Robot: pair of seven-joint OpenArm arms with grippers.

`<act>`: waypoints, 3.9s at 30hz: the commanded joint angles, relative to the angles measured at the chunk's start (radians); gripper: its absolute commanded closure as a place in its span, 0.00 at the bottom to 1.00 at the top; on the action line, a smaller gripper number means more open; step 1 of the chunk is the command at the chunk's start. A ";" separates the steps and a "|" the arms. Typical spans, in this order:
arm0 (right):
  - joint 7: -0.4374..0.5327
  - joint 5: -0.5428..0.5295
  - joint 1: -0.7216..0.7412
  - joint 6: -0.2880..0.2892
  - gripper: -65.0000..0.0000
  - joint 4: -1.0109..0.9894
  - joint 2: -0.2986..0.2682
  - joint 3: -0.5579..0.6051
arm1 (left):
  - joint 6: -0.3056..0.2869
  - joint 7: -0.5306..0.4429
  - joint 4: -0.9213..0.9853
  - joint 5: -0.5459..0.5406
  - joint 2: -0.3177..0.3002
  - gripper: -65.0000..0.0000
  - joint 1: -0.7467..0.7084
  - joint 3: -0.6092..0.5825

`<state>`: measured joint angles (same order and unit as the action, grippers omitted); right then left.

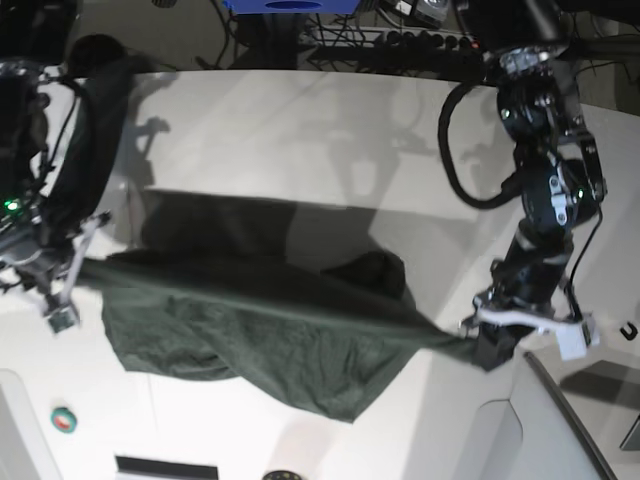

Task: Layout the t-shirt on the table in an organized manner, then fold the t-shirt properly
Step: 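Lift the shirt with both grippers and shake it out flat, then lower the shirt and drag the right gripper's edge away from the left gripper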

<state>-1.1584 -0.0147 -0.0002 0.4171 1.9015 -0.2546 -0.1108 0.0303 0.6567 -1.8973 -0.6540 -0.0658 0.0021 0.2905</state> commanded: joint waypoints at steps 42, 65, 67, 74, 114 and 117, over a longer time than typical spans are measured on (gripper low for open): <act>0.309 0.422 0.796 0.281 1.00 -0.512 -0.259 0.208 | 0.000 -0.008 0.454 0.405 0.039 1.00 0.711 -0.218; 0.401 0.424 -0.152 0.281 1.00 -0.458 0.139 -0.028 | -0.002 -0.128 0.196 0.359 -0.105 1.00 -0.316 -0.041; 0.400 0.425 -0.154 0.281 0.99 -0.465 0.146 -0.028 | -0.002 -0.151 0.224 0.359 -0.105 1.00 -0.322 -0.041; 0.397 0.425 -0.156 0.281 0.75 -0.425 0.153 -0.096 | -0.002 -0.153 0.232 0.359 -0.105 1.00 -0.328 -0.035; 0.697 0.421 0.408 0.015 0.85 -1.049 0.182 -0.224 | -0.002 -0.153 0.232 0.359 -0.099 1.00 -0.367 -0.040; 0.697 0.422 0.401 0.015 0.99 -1.054 0.179 -0.226 | -0.002 -0.153 0.232 0.359 -0.101 1.00 -0.371 -0.037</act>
<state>-0.4778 0.4084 0.3752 0.4419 0.8307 -0.0662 -0.3340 0.0265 0.5270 -1.6447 -0.2955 -0.1558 -0.3721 0.2478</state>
